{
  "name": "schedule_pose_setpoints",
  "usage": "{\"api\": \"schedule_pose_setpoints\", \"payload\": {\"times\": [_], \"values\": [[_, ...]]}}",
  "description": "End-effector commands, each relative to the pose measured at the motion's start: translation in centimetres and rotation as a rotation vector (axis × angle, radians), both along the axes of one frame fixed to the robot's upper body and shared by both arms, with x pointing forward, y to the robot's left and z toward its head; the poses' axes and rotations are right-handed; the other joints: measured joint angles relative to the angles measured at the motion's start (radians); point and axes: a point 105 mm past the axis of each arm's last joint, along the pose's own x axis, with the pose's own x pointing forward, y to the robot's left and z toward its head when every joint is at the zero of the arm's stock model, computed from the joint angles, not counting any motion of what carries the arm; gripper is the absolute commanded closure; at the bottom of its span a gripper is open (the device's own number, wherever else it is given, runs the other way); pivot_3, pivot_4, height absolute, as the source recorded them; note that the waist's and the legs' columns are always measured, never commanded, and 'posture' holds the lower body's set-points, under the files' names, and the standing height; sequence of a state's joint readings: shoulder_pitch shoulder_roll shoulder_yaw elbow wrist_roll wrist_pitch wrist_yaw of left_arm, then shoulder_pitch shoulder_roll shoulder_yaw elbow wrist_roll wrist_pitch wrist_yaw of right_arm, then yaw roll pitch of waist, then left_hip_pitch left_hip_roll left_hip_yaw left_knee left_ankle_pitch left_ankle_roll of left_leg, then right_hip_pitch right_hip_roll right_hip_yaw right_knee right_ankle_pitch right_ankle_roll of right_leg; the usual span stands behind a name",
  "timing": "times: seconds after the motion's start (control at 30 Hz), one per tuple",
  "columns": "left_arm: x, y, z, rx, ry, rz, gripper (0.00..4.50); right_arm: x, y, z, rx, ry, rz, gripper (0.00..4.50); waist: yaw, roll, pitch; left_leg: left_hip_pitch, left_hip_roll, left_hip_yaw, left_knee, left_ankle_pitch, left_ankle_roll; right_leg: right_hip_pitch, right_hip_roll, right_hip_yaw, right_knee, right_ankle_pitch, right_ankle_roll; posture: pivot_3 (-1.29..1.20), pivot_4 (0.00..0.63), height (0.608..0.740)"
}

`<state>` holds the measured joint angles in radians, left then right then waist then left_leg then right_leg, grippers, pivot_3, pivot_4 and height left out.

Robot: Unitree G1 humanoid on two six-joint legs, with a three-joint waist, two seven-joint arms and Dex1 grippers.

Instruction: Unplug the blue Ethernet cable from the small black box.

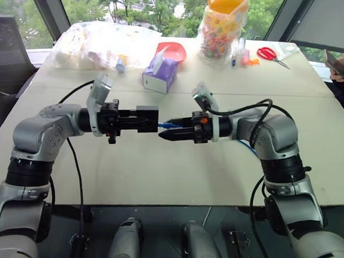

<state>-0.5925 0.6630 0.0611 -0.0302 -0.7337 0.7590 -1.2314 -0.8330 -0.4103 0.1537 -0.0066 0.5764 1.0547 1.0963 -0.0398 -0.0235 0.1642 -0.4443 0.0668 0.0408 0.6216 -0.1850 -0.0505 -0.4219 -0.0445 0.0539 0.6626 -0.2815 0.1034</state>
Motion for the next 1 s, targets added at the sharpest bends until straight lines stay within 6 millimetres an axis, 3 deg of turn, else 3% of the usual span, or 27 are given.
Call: {"api": "schedule_pose_setpoints", "payload": {"times": [0.03,0.43,0.53,0.6,0.63,1.0], "values": [[-0.63,-0.31,0.94,0.004,-0.050,-0.033,3.97,-0.55,0.43,1.98,0.033,-0.051,0.037,2.42,0.000,0.000,0.000,0.000,0.000,0.000,0.000,0.000,0.000,0.000,0.000,0.000,0.000,0.000,0.000,0.00,0.150,0.735],[-0.80,-0.25,0.56,0.022,-0.048,-0.034,3.97,-0.64,0.22,2.16,0.029,-0.040,0.047,2.42,0.000,0.000,0.000,0.000,0.000,0.000,0.000,0.000,0.000,0.000,0.000,0.000,0.000,-0.001,-0.001,0.00,0.150,0.735],[-0.91,-0.29,0.38,0.028,-0.047,-0.037,3.97,-0.68,0.20,2.13,0.027,-0.041,0.049,3.22,0.000,0.000,0.000,0.000,0.000,0.000,0.000,0.000,0.000,0.000,0.000,0.000,0.000,-0.001,-0.001,0.00,0.150,0.735],[-0.95,-0.29,0.35,0.030,-0.046,-0.038,3.97,-0.66,0.19,2.11,0.025,-0.042,0.049,4.24,0.000,0.000,0.000,0.000,0.000,0.000,0.000,0.000,0.000,0.000,0.000,0.000,0.000,-0.001,-0.002,0.00,0.150,0.735],[-0.98,-0.28,0.34,0.031,-0.046,-0.039,3.97,-0.64,0.19,2.10,0.024,-0.043,0.049,4.45,0.000,0.000,0.000,0.000,0.000,0.000,0.000,0.000,0.000,0.000,0.000,0.000,0.000,-0.001,-0.002,0.00,0.150,0.735],[-1.39,-0.12,0.04,0.046,-0.038,-0.050,3.97,-0.13,0.00,1.70,0.009,-0.042,0.020,4.45,-0.001,0.000,0.000,0.000,0.000,0.000,0.000,0.000,0.000,-0.001,0.000,0.000,0.000,-0.001,-0.002,0.00,0.150,0.735]]}}
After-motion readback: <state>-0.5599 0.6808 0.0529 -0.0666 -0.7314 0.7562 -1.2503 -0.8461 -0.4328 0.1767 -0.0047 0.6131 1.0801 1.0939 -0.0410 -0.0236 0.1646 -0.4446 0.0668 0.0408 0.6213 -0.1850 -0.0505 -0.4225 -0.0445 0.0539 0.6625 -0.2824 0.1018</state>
